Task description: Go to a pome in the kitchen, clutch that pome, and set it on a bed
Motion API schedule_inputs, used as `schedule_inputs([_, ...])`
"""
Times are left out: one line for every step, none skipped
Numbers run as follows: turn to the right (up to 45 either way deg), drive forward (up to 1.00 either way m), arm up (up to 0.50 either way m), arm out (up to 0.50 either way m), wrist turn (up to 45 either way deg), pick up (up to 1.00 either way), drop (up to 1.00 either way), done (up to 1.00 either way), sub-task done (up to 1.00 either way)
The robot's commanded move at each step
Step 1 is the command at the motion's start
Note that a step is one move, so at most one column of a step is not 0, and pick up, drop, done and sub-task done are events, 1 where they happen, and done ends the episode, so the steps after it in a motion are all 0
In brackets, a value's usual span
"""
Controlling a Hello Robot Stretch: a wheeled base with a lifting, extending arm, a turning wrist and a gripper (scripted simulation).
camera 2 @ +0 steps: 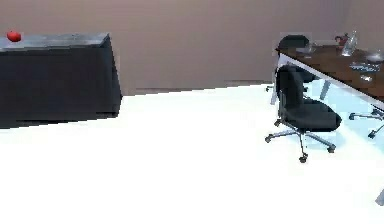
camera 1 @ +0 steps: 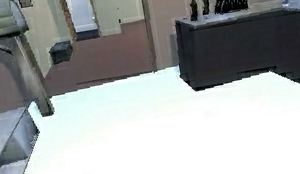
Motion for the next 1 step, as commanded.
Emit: schedule_inputs([-12.0,0.0,0.0,0.0,0.0,0.0,0.0,0.0,0.0])
